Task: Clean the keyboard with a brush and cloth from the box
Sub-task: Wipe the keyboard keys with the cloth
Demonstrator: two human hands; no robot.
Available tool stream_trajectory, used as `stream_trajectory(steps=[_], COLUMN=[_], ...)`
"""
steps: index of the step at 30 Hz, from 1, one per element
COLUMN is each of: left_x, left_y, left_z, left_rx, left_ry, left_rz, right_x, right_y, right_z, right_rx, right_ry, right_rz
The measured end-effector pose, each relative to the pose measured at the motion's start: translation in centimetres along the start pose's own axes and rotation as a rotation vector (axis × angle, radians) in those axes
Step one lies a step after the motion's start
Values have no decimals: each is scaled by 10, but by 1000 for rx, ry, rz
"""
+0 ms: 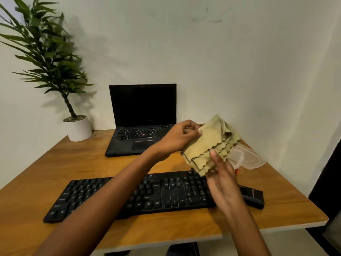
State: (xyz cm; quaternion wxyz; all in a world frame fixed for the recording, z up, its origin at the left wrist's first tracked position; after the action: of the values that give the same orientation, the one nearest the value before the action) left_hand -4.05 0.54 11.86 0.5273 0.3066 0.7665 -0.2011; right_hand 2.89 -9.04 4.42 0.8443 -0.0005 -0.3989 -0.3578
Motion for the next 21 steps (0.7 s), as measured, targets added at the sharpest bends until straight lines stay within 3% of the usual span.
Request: stream_trajectory(steps=[7, 9, 11, 13, 16, 18, 21], left_x=[61, 72, 88, 118, 161, 172, 175], left_y=[-28, -37, -44, -50, -63, -63, -58], left_z=[-12, -31, -45, -43, -41, -41, -45], left_rx=[-54, -162, -153, 48, 293, 274, 177], left_ry=[-40, 122, 379, 712, 1142, 1250, 1291], left_rz=[-161, -115, -104, -198, -350, -337, -267], right_x=[-23, -5, 22, 28, -17, -54, -73], right_y=[-3, 0, 8, 22, 34, 32, 19], right_z=[-23, -43, -51, -39, -5, -4, -8], right_rx=[-306, -409, -434, -264, 294, 613, 775], right_ry=[-23, -166, -434, -799, -1425, -1702, -1832], right_rz=[137, 25, -195, -348, -399, -397, -293])
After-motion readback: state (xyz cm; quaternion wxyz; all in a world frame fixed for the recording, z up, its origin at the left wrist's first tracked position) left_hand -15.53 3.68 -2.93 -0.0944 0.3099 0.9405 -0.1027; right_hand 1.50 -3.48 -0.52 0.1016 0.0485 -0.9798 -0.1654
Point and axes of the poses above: each hand's wrist, its own y-axis towards the middle knuckle, its own z-axis out of the palm, x = y × z, the point moved 7 cm from there along y, towards the middle knuckle, and after that the axes turned 15 degrees about -z, right-handed, at the moved point
